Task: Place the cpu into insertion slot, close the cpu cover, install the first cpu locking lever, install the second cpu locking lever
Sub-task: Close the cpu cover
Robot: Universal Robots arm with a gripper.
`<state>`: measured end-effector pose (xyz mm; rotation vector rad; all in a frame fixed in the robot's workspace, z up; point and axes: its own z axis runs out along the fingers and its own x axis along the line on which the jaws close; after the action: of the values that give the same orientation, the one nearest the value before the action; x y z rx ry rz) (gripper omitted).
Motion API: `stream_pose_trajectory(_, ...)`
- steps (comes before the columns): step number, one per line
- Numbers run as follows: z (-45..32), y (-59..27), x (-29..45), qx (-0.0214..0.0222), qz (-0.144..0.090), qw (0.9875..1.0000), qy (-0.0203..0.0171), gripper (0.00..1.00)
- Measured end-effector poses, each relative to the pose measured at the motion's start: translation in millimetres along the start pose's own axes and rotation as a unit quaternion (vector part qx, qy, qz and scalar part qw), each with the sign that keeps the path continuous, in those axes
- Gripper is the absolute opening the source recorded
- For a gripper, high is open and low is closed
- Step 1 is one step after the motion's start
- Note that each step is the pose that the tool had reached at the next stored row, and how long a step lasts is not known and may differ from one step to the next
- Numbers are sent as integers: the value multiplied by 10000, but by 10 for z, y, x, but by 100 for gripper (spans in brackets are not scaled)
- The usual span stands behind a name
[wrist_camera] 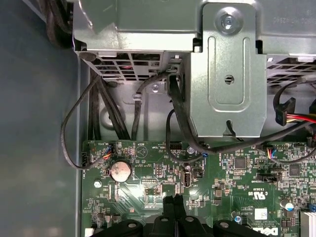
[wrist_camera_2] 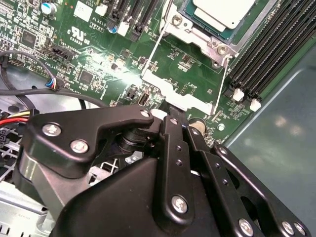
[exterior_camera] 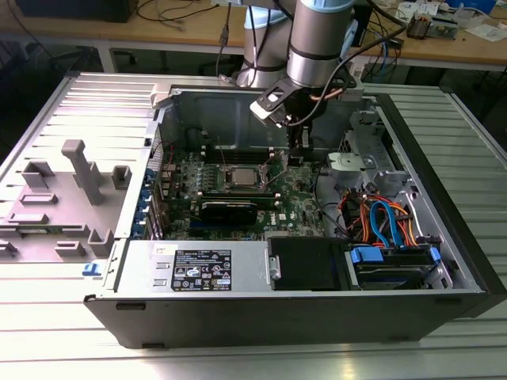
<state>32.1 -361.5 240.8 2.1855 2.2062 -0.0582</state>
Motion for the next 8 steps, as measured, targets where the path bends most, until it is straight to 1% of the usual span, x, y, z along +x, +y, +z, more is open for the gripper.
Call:
stream_pose_trajectory(3,-1,-8,1,-1,-1,10000,1,11)
stream_pose_trajectory(4,-13,-9,0,3,-1,10000,1,11)
stream_pose_trajectory(8,-33,-21,-1,8,-1,10000,14,11)
